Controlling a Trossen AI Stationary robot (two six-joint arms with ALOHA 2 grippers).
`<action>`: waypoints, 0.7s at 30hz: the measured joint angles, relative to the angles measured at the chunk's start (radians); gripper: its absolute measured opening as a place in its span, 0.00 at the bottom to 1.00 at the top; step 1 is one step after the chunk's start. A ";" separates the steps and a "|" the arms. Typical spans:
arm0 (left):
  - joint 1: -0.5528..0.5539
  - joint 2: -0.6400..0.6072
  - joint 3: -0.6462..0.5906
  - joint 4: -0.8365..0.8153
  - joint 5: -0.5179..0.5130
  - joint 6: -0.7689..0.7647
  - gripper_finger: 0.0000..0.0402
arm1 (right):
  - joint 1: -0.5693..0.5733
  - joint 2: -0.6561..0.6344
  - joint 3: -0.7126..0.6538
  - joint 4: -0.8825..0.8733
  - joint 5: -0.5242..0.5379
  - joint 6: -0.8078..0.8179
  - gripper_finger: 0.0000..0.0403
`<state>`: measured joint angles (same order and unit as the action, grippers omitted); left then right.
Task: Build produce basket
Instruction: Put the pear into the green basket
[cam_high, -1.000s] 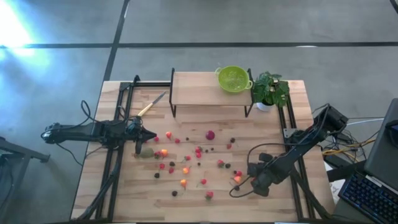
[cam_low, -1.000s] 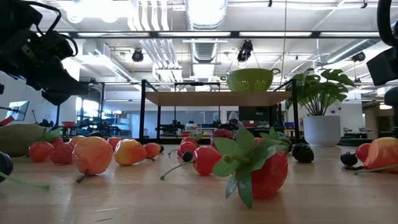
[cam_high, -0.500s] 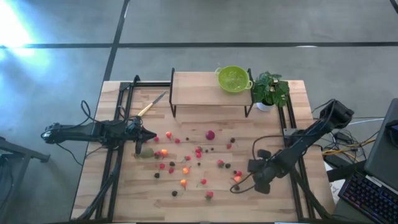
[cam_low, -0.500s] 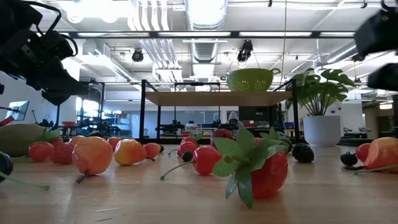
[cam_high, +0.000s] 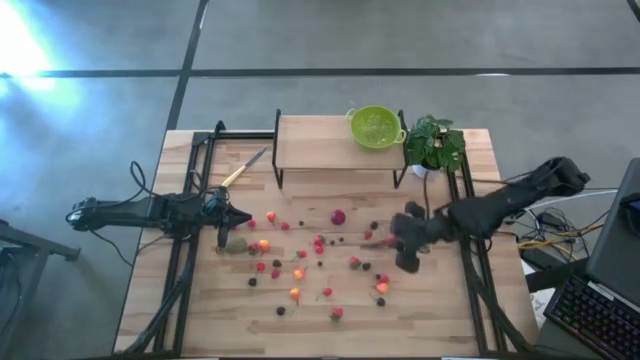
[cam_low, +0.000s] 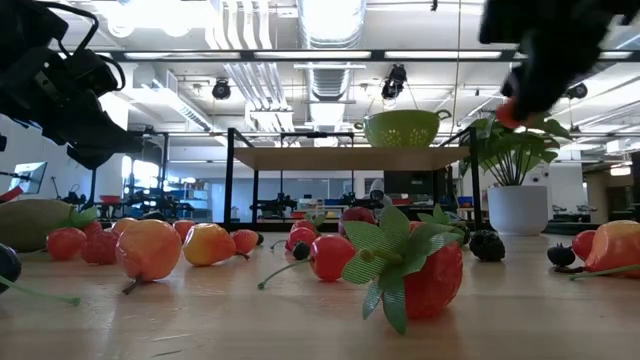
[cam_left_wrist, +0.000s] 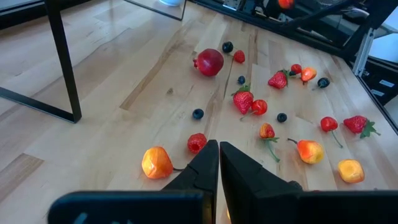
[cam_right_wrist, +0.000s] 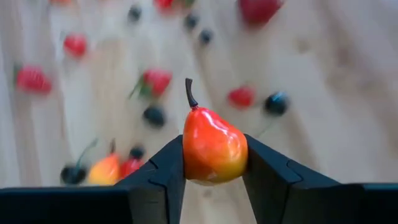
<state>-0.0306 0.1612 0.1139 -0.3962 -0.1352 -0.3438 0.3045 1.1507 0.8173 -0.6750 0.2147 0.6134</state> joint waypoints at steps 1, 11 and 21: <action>0.000 0.000 0.000 0.000 0.000 0.000 0.05 | -0.030 -0.009 0.011 0.001 0.000 -0.019 0.33; 0.000 0.000 0.000 0.000 0.000 0.000 0.05 | -0.324 -0.002 0.218 0.000 -0.002 -0.276 0.29; 0.000 0.000 0.000 0.000 0.000 0.000 0.05 | -0.569 0.150 0.486 -0.029 -0.035 -0.449 0.31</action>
<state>-0.0305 0.1614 0.1139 -0.3962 -0.1352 -0.3435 -0.2640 1.3002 1.3036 -0.7035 0.1794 0.1643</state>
